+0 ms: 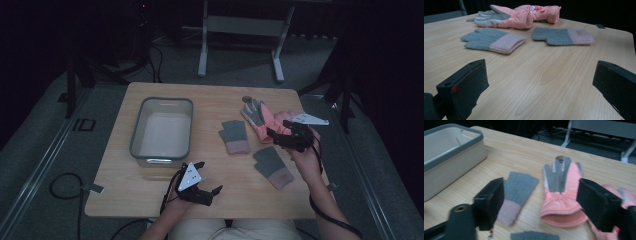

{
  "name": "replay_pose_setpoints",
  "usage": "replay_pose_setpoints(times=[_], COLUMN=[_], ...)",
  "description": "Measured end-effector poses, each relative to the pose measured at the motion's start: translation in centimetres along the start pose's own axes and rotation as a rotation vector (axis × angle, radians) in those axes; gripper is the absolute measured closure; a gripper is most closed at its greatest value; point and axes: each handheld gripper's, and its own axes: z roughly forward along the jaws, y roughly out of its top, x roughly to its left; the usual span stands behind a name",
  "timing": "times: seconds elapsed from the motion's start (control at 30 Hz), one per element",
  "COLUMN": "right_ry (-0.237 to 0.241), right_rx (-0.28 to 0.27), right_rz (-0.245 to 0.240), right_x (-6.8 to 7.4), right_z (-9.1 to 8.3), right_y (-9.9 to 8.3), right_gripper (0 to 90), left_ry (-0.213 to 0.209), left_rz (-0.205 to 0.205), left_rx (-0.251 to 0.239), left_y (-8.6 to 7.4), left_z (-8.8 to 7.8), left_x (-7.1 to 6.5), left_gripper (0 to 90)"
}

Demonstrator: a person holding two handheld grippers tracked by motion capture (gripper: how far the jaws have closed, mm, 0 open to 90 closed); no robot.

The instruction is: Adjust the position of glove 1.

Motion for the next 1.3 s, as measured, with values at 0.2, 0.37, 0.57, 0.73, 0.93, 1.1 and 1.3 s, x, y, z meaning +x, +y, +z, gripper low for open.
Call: replay_pose_setpoints(times=[0.2, 0.37, 0.57, 0.73, 0.93, 1.1, 1.3], right_ry=[0.034, 0.057, 0.083, 0.098, 0.103, 0.122, 0.114], right_rx=[0.021, 0.035, 0.062, 0.083, 0.137, 0.205, 0.260], right_rz=[-0.032, -0.046, -0.069, -0.066, -0.078, -0.088, -0.110], right_x=[1.4, 2.5, 3.5, 3.8, 4.3, 4.5, 4.6], right_z=[1.9, 3.5, 5.6, 7.1, 9.2, 11.2, 13.1], right_y=[-0.1, -0.2, -0.4, -0.6, -0.6, -0.9, -1.4], right_gripper=[30.4, 35.4, 41.2, 44.3, 49.7, 52.4, 56.3], left_ry=[-0.003, -0.007, -0.008, -0.009, -0.010, -0.010, -0.011], left_rz=[-0.001, 0.001, 0.001, 0.004, 0.007, 0.005, 0.006], left_rx=[0.001, 0.002, 0.001, 0.002, 0.006, 0.003, 0.004], left_y=[0.0, 0.0, 0.0, 0.0, 0.0, 0.0, 0.0], left_z=[0.0, 0.0, 0.0, 0.0, 0.0, 0.0, 0.0], left_x=[0.0, 0.0, 0.0, -0.1, -0.1, -0.1, -0.1], left_gripper=[0.0, 0.0, 0.0, 0.0, 0.0, 0.0, 0.0])
